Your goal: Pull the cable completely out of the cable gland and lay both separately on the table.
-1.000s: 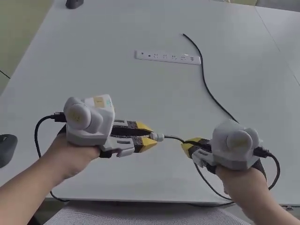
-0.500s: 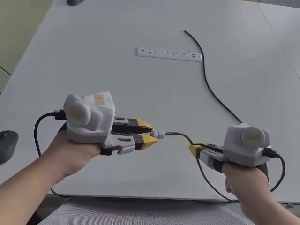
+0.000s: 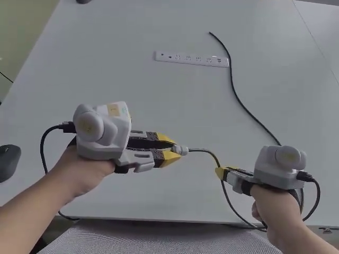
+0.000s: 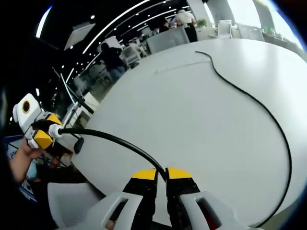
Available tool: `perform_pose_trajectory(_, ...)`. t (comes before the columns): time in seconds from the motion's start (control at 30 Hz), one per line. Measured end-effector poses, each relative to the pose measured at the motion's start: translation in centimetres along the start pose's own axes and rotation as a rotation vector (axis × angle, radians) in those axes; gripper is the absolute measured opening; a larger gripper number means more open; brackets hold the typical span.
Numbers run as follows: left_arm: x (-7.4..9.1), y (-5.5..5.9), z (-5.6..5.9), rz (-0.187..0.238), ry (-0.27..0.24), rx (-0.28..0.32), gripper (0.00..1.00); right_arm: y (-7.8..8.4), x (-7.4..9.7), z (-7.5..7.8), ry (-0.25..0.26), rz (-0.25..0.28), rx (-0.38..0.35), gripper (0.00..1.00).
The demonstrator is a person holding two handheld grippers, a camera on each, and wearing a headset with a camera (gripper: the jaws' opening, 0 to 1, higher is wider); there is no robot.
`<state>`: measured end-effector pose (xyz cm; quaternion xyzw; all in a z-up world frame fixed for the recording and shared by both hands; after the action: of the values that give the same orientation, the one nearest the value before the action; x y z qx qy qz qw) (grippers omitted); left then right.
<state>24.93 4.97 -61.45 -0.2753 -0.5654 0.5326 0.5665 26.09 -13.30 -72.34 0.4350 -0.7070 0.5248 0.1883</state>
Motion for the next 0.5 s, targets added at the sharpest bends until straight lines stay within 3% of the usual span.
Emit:
perform_pose_trajectory(0.23, 0.22, 0.22, 0.03, 0.000, -0.005, -0.002, 0.15, 0.50, -0.43, 0.61, -0.002, -0.019, -0.095, 0.01)
perform_pose_trajectory(0.5, 0.22, 0.15, 0.01, 0.003, -0.005, -0.003, 0.15, 0.82, -0.50, 0.28, -0.011, -0.016, -0.093, 0.02)
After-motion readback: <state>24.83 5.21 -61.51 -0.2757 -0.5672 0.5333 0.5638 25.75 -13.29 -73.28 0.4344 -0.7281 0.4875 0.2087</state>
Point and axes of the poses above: the centre of the closed fingertips' face, and the gripper's own axes: x roughly backward along the fingers, z roughly to its right, y roughly out of its underside, the point moved 5 cm from there along x, roughly backward along the fingers, and after that the axes turned 4 degrees about y, right-handed, at the moved point
